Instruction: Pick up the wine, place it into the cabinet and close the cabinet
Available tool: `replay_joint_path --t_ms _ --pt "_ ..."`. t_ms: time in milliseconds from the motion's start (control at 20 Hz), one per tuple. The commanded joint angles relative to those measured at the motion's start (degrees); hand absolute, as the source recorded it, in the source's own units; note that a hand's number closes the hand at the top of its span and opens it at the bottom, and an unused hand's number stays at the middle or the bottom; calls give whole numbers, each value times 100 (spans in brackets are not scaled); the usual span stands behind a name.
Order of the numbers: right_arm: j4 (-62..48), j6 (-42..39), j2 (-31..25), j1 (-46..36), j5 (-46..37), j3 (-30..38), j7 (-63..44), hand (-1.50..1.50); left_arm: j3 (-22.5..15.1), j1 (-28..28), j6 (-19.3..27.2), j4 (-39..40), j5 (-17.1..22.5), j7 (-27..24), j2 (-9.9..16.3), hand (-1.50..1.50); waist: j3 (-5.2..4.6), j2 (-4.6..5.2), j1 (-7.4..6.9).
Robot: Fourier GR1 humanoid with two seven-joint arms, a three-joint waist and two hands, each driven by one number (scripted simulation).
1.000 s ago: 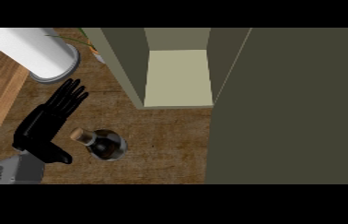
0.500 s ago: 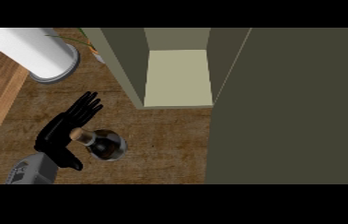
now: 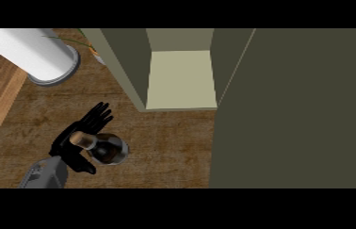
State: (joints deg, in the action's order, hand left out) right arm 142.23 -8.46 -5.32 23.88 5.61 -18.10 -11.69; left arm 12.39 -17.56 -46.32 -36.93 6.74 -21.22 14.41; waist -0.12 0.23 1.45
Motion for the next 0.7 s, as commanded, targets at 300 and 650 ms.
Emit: replay_joint_path --t_ms 300,650 --pt "798 140 39 -167 205 -121 -666 -150 -126 -218 -453 1053 -219 -1098 -85 -150 -10 10 -12" --pt "510 -83 -27 153 518 140 -358 -150 -73 -481 -453 1353 -56 -1175 -297 -150 1 -3 24"
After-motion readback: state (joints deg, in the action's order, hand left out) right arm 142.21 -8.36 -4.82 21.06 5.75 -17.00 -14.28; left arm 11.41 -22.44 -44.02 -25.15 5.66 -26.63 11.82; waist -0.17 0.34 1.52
